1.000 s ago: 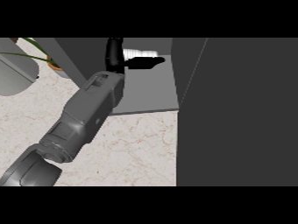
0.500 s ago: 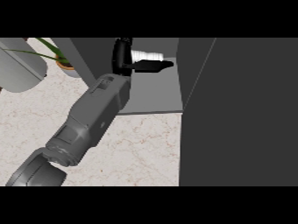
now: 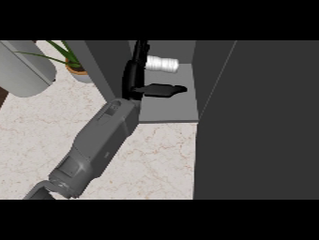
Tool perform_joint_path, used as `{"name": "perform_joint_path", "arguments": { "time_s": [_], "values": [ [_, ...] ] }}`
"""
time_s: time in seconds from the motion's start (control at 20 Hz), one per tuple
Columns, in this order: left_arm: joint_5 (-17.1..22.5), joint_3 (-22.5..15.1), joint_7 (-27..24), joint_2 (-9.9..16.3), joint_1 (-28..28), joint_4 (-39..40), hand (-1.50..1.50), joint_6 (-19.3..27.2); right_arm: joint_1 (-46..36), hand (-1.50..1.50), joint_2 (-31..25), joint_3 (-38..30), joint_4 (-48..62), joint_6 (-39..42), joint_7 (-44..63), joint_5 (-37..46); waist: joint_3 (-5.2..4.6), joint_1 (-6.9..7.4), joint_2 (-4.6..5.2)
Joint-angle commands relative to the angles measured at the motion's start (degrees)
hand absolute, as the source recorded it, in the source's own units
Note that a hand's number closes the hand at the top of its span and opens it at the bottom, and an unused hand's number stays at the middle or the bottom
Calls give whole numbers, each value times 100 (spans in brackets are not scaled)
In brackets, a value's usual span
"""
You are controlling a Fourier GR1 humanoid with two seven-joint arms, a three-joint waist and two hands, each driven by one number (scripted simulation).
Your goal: Pick up the bottled water, place it into the cabinet and close the cabinet
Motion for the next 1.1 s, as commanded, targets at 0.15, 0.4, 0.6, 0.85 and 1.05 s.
{"name": "perform_joint_path", "arguments": {
  "time_s": [0.15,0.4,0.6,0.85,1.05],
  "values": [
    [534,-872,251,-7,1137,-1771,-150,-269,200,-150,-119,-98,-744,-128,376,-284,0,83,-22],
    [355,-1438,113,-6,2152,-2951,-150,-316,-227,-150,6,16,-496,-338,381,-31,1,181,1],
    [136,-1532,419,64,2614,-3896,-150,-224,200,-150,-94,60,-703,-233,274,168,2,167,-16],
    [44,-1873,658,670,3615,-5013,150,-304,247,-150,-536,92,-671,285,67,254,2,202,-23],
    [239,-1763,823,1115,3978,-5378,150,-605,233,150,-921,439,-993,567,266,783,-7,188,-12]
  ]
}}
